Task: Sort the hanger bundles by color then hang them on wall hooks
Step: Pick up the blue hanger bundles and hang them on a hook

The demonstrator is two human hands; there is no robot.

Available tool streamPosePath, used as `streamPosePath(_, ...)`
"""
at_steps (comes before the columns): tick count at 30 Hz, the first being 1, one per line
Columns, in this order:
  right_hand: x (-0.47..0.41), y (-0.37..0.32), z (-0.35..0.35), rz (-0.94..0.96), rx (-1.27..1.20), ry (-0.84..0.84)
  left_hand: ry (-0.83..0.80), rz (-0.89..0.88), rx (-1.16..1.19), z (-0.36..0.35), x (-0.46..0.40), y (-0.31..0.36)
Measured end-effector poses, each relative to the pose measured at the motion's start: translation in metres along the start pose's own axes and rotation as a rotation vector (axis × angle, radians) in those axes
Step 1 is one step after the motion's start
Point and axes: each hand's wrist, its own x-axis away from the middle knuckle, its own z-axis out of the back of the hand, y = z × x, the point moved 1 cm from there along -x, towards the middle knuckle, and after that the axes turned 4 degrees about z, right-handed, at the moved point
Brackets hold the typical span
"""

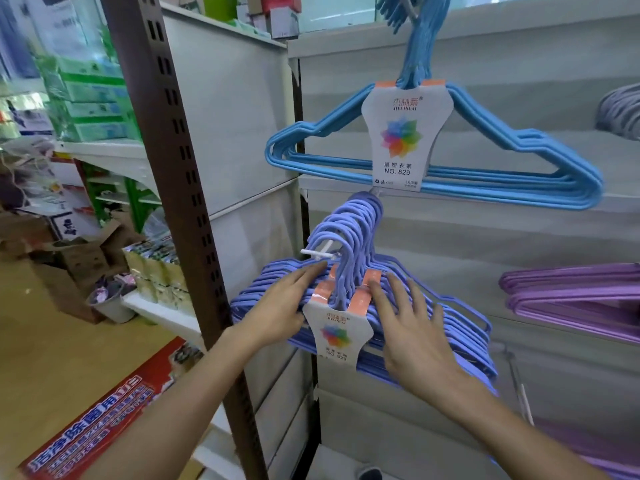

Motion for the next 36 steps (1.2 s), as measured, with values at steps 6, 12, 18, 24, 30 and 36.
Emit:
streamPosePath(6, -0.022, 0.011, -0.005, -0.049, -0.136, -0.037, 0.008, 0.034, 0.049, -0.011, -0.021, -0.003)
streamPosePath(12, -0.038, 0.020, -0.006, -0.041, -0.180, -0.042, -0.032, 0.035, 0.040, -0.008, -0.039, -0.004)
streamPosePath(18, -0.057, 0.030, -0.008, -0.035, -0.192, -0.035, -0.104, 0.107, -0.009, -0.010, -0.062, -0.010)
streamPosePath(24, -0.078, 0.049, -0.008, -0.039, -0.207, -0.041, -0.113, 0.102, 0.014, -0.019, -0.085, -0.018)
streamPosePath(30, -0.097, 0.069, -0.010, -0.009, -0.224, -0.053, -0.093, 0.176, 0.059, -0.030, -0.109, -0.027)
streamPosePath(36, -0.101, 0.073, -0.017, 0.015, -0.236, -0.038, -0.067, 0.165, 0.059, -0.033, -0.110, -0.030)
